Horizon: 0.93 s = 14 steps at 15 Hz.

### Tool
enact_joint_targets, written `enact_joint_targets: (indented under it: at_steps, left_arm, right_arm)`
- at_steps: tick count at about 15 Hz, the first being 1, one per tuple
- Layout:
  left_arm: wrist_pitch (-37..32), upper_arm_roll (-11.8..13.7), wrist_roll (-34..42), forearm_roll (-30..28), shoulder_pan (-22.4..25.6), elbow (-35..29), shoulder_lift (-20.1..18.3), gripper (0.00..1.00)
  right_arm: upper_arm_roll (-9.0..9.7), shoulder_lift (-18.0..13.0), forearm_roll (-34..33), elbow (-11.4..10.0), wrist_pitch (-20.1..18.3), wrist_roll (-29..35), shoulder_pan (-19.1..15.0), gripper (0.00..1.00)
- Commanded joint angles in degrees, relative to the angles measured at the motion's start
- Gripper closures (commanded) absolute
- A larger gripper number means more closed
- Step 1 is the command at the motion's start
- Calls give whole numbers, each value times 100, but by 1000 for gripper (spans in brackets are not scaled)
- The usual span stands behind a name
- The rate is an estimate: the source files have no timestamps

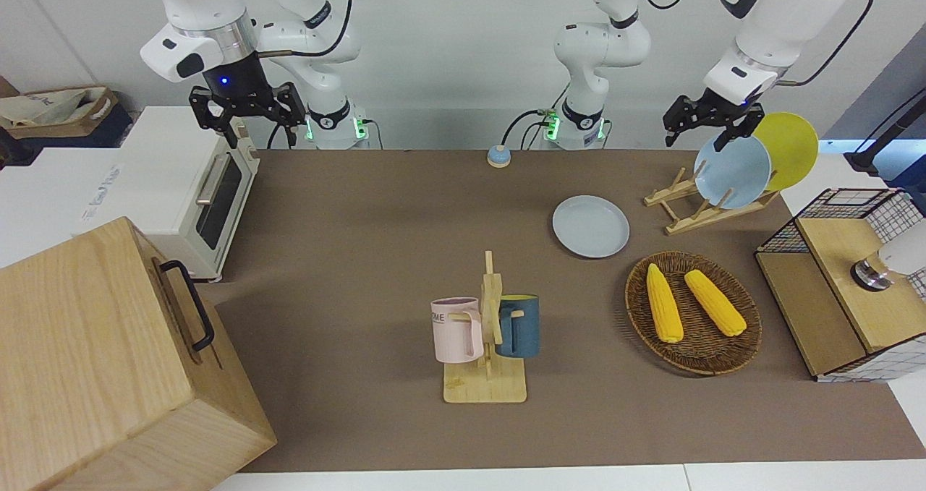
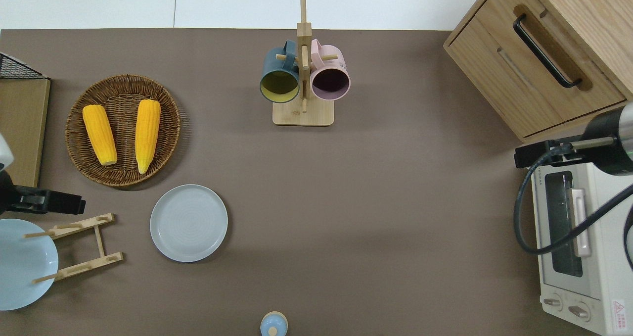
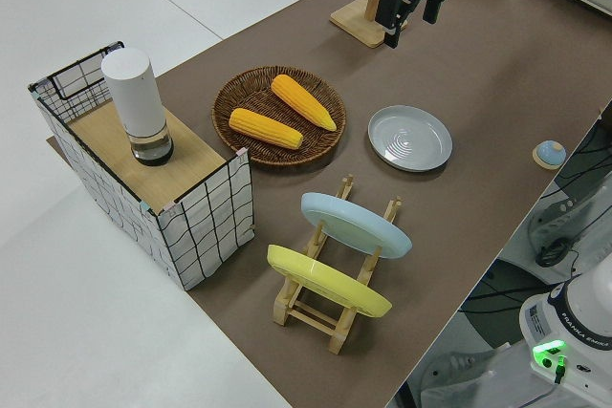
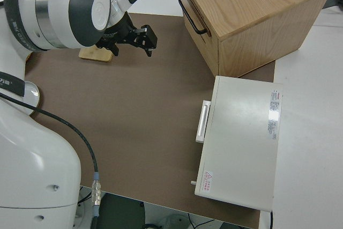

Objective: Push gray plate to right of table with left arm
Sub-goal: 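Move the left gripper in beside the gray plate's edge nearest the basket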

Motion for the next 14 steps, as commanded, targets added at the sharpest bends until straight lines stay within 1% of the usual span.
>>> enact_joint_targets:
  at_steps: [1, 8, 11, 14]
  left_arm:
    - [981, 84, -190, -35, -188, -1367, -673, 2]
    - [2599, 84, -190, -26, -188, -2932, -735, 2]
    - [3126, 84, -190, -17, -188, -3469, -735, 5]
    - [3829, 84, -190, -17, -170, -4040, -709, 7]
  right_arm:
    - [-6, -20, 126, 29, -69, -6, -16, 17]
    - [-6, -20, 126, 29, -78, -6, -16, 17]
    - [-6, -20, 126, 29, -78, -6, -16, 17]
    - [-6, -20, 126, 29, -69, -6, -16, 17]
